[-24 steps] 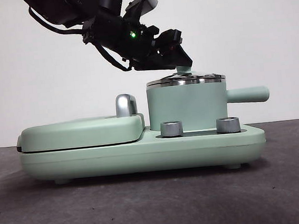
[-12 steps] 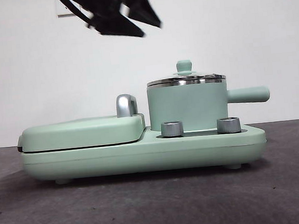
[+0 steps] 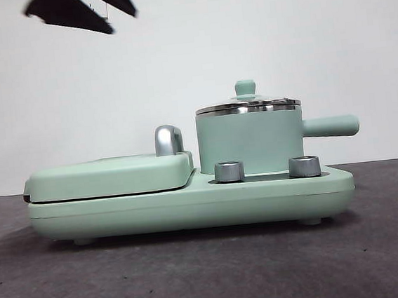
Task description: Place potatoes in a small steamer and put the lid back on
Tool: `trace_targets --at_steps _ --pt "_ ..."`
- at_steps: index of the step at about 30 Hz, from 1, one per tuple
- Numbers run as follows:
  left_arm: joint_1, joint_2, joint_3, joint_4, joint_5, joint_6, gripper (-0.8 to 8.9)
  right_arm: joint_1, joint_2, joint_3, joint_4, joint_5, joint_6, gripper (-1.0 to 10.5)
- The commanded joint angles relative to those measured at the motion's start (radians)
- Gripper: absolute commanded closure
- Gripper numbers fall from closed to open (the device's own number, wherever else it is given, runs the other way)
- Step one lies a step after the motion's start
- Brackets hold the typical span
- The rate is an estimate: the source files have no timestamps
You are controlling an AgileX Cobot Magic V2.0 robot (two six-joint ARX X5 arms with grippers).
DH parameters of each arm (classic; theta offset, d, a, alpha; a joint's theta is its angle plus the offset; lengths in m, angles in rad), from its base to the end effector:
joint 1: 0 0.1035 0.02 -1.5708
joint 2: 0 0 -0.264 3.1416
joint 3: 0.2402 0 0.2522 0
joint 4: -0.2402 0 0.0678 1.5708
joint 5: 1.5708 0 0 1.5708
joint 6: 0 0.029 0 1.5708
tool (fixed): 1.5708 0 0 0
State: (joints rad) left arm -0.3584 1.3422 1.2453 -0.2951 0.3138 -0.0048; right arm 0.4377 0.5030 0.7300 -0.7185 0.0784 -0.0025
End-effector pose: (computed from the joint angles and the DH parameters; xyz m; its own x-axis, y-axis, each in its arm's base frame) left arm 0.2759 -0.1129 0.3602 0.7149 -0.5974 -0.3634 0.5991 0.7913 -0.1224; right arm 0.0908 0.0400 0.2987 0.8293 0.3016 -0.4705 -0.3611 0.9317 -0.0392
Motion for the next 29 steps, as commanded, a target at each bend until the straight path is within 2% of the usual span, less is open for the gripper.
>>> trace_targets --at_steps 1,6,10,18,24,25,26,27,28,29 --pt "0.023 -0.098 -0.102 0.003 0.005 -0.034 5.34 0.005 0.005 0.004 0.007 -0.002 0.003 6.4" --pt "0.069 -0.321 -0.313 -0.009 0.005 -0.089 5.34 0.005 0.005 0.004 0.007 -0.003 0.003 6.4" --pt "0.095 -0.483 -0.424 -0.085 0.003 -0.112 5.34 0.005 0.005 0.004 0.007 -0.005 0.003 6.4" --pt "0.111 -0.634 -0.464 -0.277 -0.003 -0.117 5.34 0.005 0.004 0.004 -0.002 -0.077 0.011 6.4" --pt "0.109 -0.670 -0.464 -0.344 -0.002 -0.128 5.34 0.005 0.004 0.004 0.008 -0.106 0.015 6.4" --pt "0.109 -0.673 -0.464 -0.344 -0.002 -0.128 5.46 0.005 0.004 0.004 0.007 -0.106 0.016 6.4" --pt "0.109 -0.675 -0.464 -0.344 -0.002 -0.128 6.45 0.005 0.004 0.004 0.006 -0.109 0.023 7.2" --pt "0.109 -0.678 -0.463 -0.351 -0.002 -0.129 8.45 0.005 0.004 0.004 0.006 -0.108 0.026 9.7" --pt "0.109 -0.679 -0.463 -0.349 -0.003 -0.131 7.91 0.005 0.004 0.004 0.006 -0.106 0.020 9.1" --pt "0.109 -0.680 -0.463 -0.348 -0.003 -0.132 8.07 0.005 0.004 0.004 0.008 -0.105 0.021 9.3"
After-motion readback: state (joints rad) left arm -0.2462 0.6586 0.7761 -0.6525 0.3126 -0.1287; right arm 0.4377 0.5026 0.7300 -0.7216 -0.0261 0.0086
